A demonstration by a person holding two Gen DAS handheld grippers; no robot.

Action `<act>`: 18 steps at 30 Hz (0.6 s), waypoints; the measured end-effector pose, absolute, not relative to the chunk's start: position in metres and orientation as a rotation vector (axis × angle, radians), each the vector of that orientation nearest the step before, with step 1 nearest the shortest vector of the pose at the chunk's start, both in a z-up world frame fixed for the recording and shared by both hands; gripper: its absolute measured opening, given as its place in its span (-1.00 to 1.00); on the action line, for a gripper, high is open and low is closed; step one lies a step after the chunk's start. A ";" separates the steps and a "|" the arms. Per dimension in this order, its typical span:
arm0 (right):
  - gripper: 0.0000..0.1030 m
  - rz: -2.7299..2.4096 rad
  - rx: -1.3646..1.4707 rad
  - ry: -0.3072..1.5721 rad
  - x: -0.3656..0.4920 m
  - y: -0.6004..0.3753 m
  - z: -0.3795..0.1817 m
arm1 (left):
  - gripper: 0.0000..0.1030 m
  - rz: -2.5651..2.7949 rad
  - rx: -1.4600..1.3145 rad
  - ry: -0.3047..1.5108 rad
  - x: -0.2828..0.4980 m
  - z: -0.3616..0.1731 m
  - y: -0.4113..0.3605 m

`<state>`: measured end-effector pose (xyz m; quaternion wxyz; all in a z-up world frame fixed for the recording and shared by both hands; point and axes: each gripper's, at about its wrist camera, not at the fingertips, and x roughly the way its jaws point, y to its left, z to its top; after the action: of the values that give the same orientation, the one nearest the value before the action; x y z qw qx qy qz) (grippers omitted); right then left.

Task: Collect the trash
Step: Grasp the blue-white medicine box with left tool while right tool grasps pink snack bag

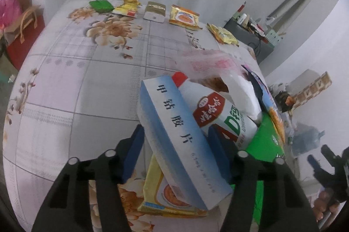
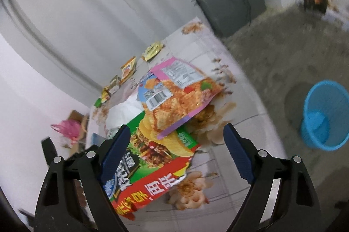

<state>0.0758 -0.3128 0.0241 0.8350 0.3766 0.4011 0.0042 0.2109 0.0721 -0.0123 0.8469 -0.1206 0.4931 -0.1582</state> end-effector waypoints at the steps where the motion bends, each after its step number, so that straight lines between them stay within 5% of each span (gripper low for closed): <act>1: 0.56 0.022 0.839 0.858 0.079 -0.315 0.020 | 0.02 -0.336 -0.265 1.040 0.211 -0.012 0.075; 5: 0.48 0.060 1.007 0.892 0.089 -0.321 0.004 | -0.15 -0.357 -0.312 1.047 0.211 -0.012 0.089; 18: 0.37 0.040 1.380 0.945 0.112 -0.342 -0.051 | -0.27 -0.398 -0.367 1.022 0.206 -0.014 0.111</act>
<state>0.1123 -0.3421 -0.0506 0.6701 0.6122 0.4195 0.0179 0.2064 0.1114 -0.0139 0.8374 -0.1736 0.4830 -0.1879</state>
